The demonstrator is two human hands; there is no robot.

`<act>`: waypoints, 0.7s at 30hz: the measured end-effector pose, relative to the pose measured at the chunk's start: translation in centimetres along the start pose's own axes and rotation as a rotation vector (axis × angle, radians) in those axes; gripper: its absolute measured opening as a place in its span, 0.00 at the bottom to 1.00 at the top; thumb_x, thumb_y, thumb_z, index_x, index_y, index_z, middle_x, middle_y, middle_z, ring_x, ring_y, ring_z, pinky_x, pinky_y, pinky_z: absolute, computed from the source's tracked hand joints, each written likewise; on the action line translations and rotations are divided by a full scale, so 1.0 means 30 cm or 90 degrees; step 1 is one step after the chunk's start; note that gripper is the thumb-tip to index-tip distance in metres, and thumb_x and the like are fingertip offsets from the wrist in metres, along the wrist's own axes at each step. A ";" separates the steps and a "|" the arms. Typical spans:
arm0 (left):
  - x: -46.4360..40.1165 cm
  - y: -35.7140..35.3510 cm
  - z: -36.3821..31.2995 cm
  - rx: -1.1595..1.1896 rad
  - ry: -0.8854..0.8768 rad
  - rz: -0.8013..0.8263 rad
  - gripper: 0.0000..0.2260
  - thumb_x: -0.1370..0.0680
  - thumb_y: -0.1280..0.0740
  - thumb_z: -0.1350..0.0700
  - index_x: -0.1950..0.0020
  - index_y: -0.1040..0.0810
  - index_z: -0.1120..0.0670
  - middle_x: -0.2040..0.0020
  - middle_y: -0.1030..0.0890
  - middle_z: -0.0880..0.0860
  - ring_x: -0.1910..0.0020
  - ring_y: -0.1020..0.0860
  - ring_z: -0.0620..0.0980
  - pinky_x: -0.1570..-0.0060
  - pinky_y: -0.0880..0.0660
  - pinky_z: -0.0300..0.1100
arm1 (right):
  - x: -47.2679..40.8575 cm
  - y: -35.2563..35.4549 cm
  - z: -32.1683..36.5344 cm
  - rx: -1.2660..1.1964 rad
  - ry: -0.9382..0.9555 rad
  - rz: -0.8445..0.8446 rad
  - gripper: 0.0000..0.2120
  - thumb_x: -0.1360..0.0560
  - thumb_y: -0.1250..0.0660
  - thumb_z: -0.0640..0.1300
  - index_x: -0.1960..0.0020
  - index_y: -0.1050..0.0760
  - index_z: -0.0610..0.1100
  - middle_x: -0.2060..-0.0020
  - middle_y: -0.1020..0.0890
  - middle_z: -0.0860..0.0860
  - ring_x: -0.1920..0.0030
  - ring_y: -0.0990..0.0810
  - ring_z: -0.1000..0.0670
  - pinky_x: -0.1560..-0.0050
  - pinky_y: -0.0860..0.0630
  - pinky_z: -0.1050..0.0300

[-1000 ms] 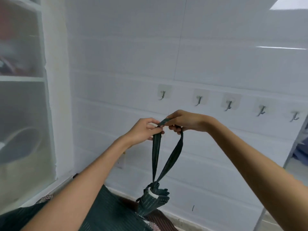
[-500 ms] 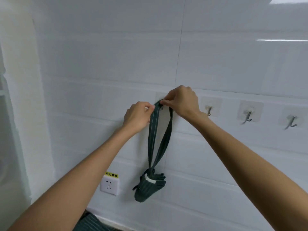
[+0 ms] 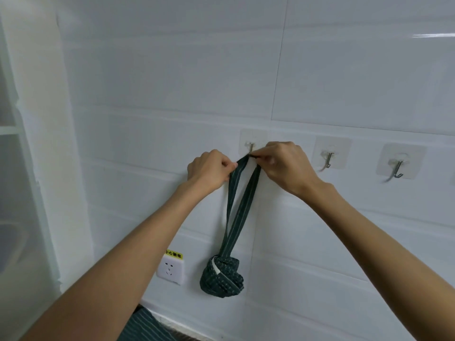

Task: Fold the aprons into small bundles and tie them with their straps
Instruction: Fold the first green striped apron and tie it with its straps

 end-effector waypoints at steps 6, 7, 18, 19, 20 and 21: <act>0.013 -0.023 -0.008 -0.013 -0.002 0.022 0.14 0.22 0.38 0.46 0.58 0.17 0.52 0.65 0.17 0.48 0.60 0.19 0.48 0.62 0.29 0.38 | 0.024 -0.047 0.018 -0.016 -0.089 -0.068 0.10 0.23 0.36 0.45 0.54 0.18 0.43 0.61 0.17 0.49 0.60 0.20 0.46 0.61 0.25 0.53; 0.018 -0.024 -0.008 0.004 0.002 0.017 0.13 0.22 0.37 0.46 0.58 0.17 0.51 0.65 0.17 0.48 0.60 0.19 0.48 0.62 0.29 0.38 | 0.037 -0.057 0.029 -0.029 -0.084 -0.063 0.10 0.22 0.38 0.45 0.52 0.19 0.43 0.60 0.17 0.49 0.60 0.20 0.46 0.61 0.25 0.53; 0.469 -0.409 0.312 0.045 0.101 0.413 0.32 0.33 0.24 0.45 0.33 0.31 0.51 0.39 0.25 0.48 0.42 0.24 0.49 0.39 0.28 0.47 | 0.724 -0.371 -0.003 -0.257 -0.242 0.425 0.30 0.28 0.34 0.40 0.28 0.39 0.50 0.35 0.27 0.51 0.46 0.22 0.52 0.44 0.24 0.51; 0.495 -0.448 0.327 0.055 0.098 0.411 0.33 0.33 0.24 0.47 0.32 0.32 0.52 0.38 0.26 0.48 0.42 0.24 0.49 0.39 0.28 0.48 | 0.745 -0.402 0.020 -0.285 -0.236 0.445 0.34 0.28 0.33 0.41 0.26 0.44 0.50 0.31 0.31 0.51 0.45 0.23 0.51 0.43 0.25 0.51; 0.506 -0.475 0.339 0.081 0.098 0.389 0.33 0.33 0.23 0.48 0.33 0.32 0.52 0.38 0.26 0.49 0.42 0.24 0.49 0.40 0.27 0.49 | 0.744 -0.427 0.037 -0.307 -0.236 0.439 0.36 0.28 0.32 0.41 0.25 0.47 0.50 0.29 0.34 0.51 0.45 0.24 0.50 0.42 0.26 0.51; 0.515 -0.496 0.350 0.128 0.110 0.360 0.31 0.32 0.24 0.50 0.34 0.32 0.52 0.37 0.25 0.50 0.43 0.23 0.50 0.40 0.27 0.49 | 0.738 -0.445 0.053 -0.321 -0.237 0.429 0.36 0.27 0.32 0.41 0.25 0.47 0.50 0.29 0.35 0.51 0.46 0.24 0.49 0.42 0.27 0.51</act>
Point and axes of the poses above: each hand's wrist, its own x-axis away from the middle knuckle, its own y-axis out of the back of the hand, z = x × y, the point moved 3 cm from there along -x, towards the middle knuckle
